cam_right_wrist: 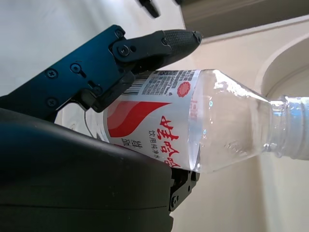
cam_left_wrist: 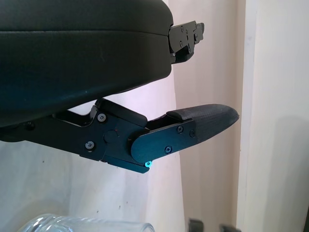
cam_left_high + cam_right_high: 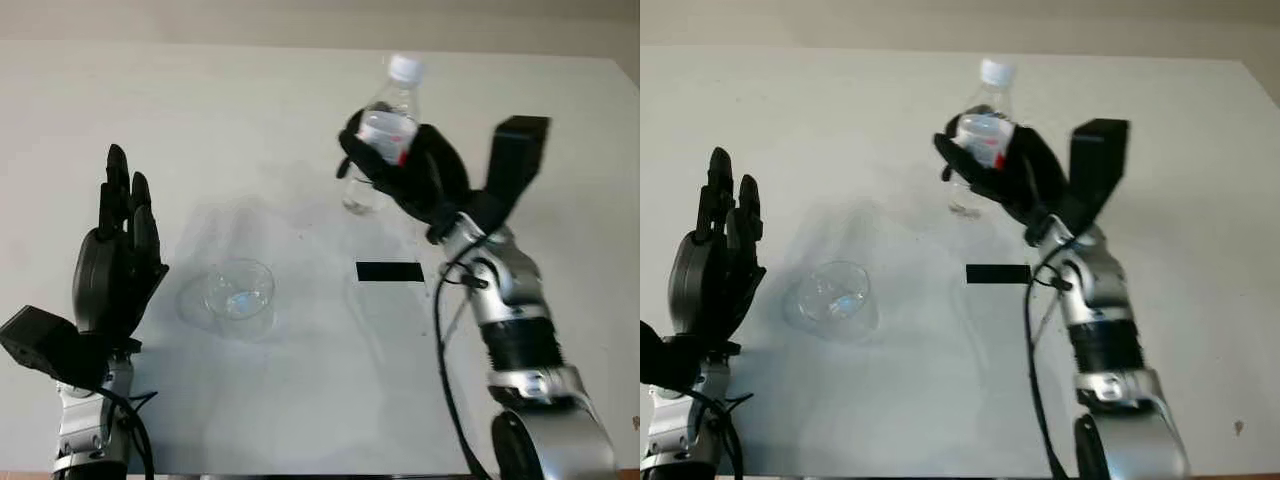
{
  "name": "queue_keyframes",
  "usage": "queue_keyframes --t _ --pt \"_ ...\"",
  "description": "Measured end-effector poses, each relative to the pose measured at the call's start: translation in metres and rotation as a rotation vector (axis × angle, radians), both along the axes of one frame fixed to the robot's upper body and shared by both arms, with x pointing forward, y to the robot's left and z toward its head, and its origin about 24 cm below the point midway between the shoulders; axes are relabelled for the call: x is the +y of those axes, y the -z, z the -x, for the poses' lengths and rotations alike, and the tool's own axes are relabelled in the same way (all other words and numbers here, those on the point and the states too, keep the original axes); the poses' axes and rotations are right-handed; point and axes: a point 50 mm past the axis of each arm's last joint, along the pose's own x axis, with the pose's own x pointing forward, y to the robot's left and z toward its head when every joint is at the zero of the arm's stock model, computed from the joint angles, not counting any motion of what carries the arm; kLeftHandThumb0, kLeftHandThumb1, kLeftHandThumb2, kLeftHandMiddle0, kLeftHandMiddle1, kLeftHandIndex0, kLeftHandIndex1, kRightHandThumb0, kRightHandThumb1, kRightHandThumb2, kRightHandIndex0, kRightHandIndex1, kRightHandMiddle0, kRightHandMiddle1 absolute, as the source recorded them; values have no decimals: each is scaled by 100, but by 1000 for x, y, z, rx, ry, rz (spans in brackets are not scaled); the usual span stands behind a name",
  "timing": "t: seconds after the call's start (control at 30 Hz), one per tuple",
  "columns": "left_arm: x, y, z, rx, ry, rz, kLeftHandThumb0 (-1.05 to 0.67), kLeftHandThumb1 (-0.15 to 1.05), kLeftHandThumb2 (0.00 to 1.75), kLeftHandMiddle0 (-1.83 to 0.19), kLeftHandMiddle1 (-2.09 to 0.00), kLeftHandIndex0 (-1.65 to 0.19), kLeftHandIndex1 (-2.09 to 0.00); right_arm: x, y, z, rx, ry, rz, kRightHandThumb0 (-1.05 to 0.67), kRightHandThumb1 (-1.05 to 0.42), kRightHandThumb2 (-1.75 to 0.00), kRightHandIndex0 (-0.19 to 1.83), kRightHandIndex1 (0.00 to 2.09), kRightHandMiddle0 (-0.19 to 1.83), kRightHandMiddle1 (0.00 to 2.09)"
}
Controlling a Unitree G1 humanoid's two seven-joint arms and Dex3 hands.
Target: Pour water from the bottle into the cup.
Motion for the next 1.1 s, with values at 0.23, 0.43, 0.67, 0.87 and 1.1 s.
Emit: queue_keyframes --t 0.23,0.43,0.67,0.87,1.1 --pt "2 1 0 1 -4 3 -70 105 74 19 0 19 0 -10 17 24 -35 18 107 -40 -105 -48 113 209 84 209" --pt "3 0 1 -7 1 -2 -68 105 77 19 0 19 0 -11 16 30 -110 68 140 -40 -105 -48 115 209 83 209" --pt "5 0 4 -10 1 3 -66 105 78 19 0 19 0 1 31 34 -113 66 104 -42 -105 -51 122 209 83 209" --pt "7 0 6 -10 -9 -5 -66 105 79 19 0 19 0 6 42 33 -28 72 77 -43 -105 -52 128 209 91 209" --pt "8 0 6 -6 -8 -5 -66 105 79 19 0 19 0 7 53 31 88 83 47 -43 -105 -51 132 209 100 209"
